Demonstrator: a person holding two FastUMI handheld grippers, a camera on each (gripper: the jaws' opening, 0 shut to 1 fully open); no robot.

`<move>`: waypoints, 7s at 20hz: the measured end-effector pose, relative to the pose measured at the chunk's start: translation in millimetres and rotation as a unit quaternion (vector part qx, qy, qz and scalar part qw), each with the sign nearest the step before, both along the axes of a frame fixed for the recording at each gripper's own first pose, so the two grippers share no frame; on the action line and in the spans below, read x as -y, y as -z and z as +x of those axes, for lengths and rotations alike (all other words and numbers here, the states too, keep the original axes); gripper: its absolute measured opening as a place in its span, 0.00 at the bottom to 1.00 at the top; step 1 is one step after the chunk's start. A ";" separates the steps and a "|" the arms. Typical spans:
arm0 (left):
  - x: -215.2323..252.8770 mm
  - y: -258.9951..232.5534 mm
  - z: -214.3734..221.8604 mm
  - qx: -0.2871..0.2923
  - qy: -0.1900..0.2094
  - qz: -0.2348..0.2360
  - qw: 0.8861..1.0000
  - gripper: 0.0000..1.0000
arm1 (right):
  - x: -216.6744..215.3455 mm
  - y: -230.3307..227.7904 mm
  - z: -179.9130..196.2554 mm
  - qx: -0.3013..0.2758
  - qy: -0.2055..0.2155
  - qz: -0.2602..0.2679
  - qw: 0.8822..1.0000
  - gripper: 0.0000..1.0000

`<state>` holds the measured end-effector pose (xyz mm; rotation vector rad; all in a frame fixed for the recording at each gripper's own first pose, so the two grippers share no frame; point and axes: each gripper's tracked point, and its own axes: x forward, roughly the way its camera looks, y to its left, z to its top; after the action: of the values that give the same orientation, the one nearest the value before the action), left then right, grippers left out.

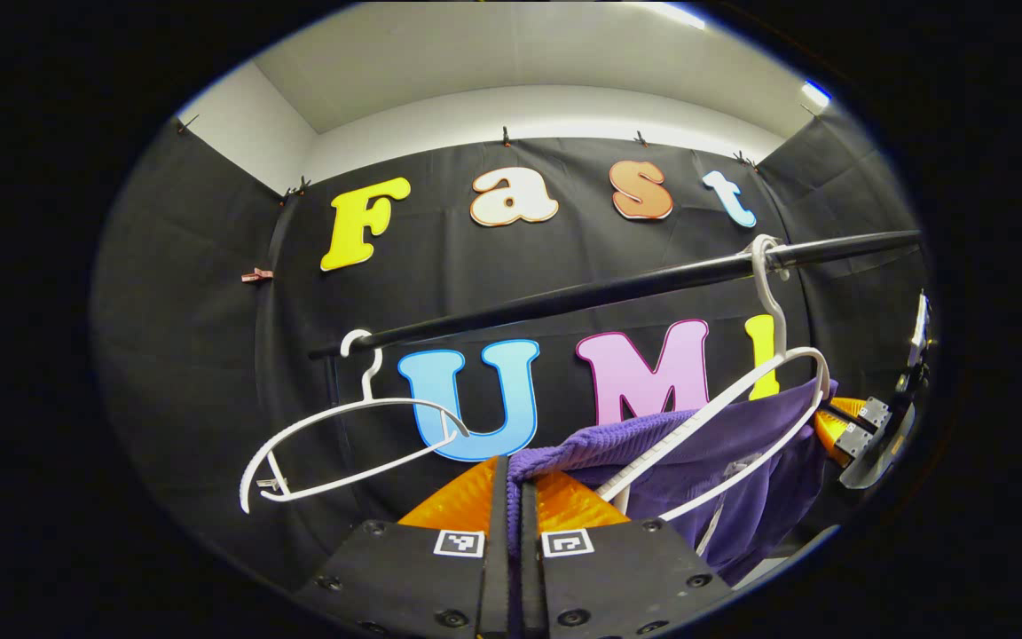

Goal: Grasp the clothes on the hanger with both hands and then place them into the laundry hamper below.

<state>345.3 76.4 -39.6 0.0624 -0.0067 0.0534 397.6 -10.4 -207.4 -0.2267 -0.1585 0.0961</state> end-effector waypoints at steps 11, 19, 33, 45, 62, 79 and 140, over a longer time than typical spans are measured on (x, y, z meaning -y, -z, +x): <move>-0.6 25.3 -17.6 -0.054 0.026 0.007 0.998 0.10 | -31.5 67.5 -47.6 -0.090 -0.008 0.042 0.995 0.12; -7.9 99.1 -53.7 -0.088 0.009 -0.026 0.996 0.10 | -63.4 35.9 -102.5 -0.093 -0.038 0.073 0.992 0.09; 104.1 77.4 -99.7 -0.129 0.128 -0.090 0.979 0.08 | -133.6 -36.8 -177.8 -0.162 -0.139 0.100 0.972 0.11; 154.6 197.2 -128.1 -0.229 0.160 -0.120 0.953 0.08 | -123.4 85.9 -208.6 -0.307 -0.123 0.107 0.938 0.13; 180.4 505.6 -222.4 -0.554 0.127 -0.057 0.821 0.09 | -98.6 342.3 -312.2 -0.565 -0.098 0.013 0.819 0.06; 177.1 531.9 -247.4 -0.587 0.100 -0.096 0.797 0.96 | -62.5 406.9 -373.4 -0.637 -0.049 0.024 0.769 0.99; 100.9 -70.8 -274.9 -0.015 0.067 -0.078 0.995 0.92 | -32.7 -207.1 -317.7 -0.096 0.007 0.092 0.991 0.98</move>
<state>70.4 -24.5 31.2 -0.0932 0.0234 -0.0803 79.9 22.2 -0.2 -0.0349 0.0257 0.0873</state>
